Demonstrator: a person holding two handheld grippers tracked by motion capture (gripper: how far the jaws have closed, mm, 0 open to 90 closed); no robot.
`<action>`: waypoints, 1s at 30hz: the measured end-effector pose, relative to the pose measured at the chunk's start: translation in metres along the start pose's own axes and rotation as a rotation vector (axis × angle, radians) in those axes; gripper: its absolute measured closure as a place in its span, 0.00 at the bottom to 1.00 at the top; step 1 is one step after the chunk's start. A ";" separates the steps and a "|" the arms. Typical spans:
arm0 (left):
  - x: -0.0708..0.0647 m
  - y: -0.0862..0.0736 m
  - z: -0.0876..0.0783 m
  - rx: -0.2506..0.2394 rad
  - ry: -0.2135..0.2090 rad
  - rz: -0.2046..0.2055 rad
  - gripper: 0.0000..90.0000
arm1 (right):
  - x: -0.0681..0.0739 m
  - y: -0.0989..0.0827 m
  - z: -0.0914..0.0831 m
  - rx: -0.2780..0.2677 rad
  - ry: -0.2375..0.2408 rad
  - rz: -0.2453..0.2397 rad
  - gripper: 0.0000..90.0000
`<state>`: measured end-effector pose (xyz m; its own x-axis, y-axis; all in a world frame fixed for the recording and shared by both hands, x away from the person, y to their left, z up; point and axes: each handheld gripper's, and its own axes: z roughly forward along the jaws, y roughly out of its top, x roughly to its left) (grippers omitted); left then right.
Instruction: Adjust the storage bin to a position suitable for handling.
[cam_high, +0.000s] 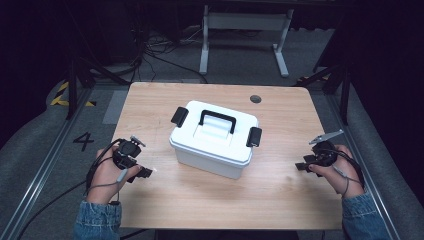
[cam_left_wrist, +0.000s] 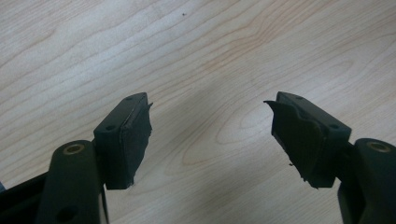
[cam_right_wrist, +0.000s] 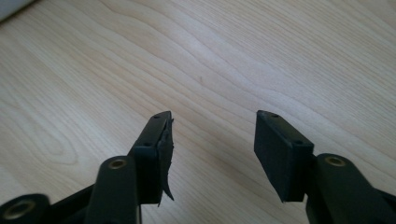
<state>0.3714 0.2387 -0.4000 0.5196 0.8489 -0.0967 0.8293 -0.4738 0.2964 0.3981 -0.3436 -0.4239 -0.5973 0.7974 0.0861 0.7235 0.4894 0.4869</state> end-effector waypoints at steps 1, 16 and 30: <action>0.000 0.001 0.000 -0.004 0.000 0.009 0.32 | 0.000 0.000 -0.001 -0.005 0.008 -0.001 0.57; -0.003 0.003 -0.006 -0.041 -0.026 0.038 0.32 | 0.004 0.006 -0.005 -0.035 0.041 -0.046 0.56; -0.004 0.003 -0.010 -0.067 -0.068 0.029 0.32 | 0.018 0.040 -0.030 -0.080 0.084 -0.111 0.57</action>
<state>0.3698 0.2364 -0.3893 0.5581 0.8159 -0.1512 0.7992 -0.4795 0.3623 0.4054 -0.3202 -0.3768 -0.7011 0.7063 0.0985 0.6237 0.5404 0.5648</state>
